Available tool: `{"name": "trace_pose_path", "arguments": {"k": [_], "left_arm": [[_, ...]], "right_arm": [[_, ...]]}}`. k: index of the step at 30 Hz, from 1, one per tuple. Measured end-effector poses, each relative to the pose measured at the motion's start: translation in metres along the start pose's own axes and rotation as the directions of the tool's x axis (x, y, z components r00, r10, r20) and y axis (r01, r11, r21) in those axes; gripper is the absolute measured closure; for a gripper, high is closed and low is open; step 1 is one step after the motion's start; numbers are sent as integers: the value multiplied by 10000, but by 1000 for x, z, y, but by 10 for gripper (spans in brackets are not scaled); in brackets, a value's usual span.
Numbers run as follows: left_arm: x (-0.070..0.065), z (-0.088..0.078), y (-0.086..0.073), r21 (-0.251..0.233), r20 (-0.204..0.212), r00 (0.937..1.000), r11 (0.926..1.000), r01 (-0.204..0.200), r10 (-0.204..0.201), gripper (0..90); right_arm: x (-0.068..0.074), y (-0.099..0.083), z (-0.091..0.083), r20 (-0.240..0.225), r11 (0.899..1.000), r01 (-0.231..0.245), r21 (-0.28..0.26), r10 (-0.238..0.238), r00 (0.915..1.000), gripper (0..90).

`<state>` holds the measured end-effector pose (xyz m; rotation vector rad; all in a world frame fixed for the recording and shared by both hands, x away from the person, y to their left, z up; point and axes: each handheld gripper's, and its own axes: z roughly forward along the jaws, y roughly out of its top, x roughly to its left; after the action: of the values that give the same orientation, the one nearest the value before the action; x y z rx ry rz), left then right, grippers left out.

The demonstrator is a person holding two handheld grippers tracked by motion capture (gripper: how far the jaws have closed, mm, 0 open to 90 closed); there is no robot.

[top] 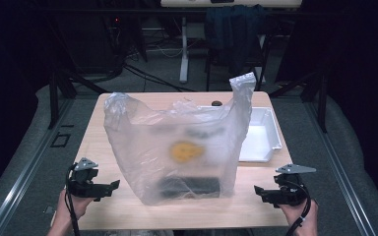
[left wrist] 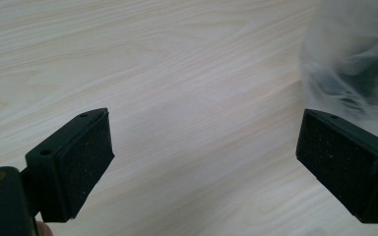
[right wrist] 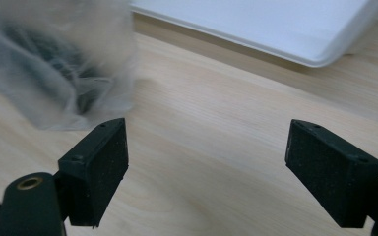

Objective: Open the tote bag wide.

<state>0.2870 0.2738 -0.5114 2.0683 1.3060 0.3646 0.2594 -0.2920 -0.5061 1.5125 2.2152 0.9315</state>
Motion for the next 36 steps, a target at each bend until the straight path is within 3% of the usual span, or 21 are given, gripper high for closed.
{"name": "trace_pose_path", "arguments": {"k": [9,19,20,21,23,28,34,36], "left_arm": [[-17,-9,0,1,500,9979,9992,-407,406,75],[-27,-10,3,79,681,9934,9956,-931,924,83],[-28,-11,4,20,808,9908,9940,-1090,1085,85],[-29,-12,5,-12,853,9905,9942,-1078,1075,86],[-31,-15,7,-96,984,9883,9932,-1161,1165,88],[-43,-23,15,-357,1826,9735,9904,-1336,1379,90],[-57,-24,32,-846,2341,9605,9873,-1343,1507,146],[-61,-20,38,-991,2303,9603,9854,-1381,1577,183]], "right_arm": [[27,10,2,-554,9964,842,101,-835,9950,181],[35,16,8,-642,9930,1107,407,-1080,9921,168],[36,17,6,-551,9901,1289,551,-1259,9905,164],[39,19,6,-821,9928,1158,297,-1131,9902,164],[42,22,5,-888,9911,1296,298,-1266,9880,170],[60,30,3,-1284,9842,1768,95,-1742,9763,218],[80,53,2,-1579,9768,2055,-595,-2125,9643,371],[82,62,4,-1571,9772,2021,-651,-2100,9650,544]]}}
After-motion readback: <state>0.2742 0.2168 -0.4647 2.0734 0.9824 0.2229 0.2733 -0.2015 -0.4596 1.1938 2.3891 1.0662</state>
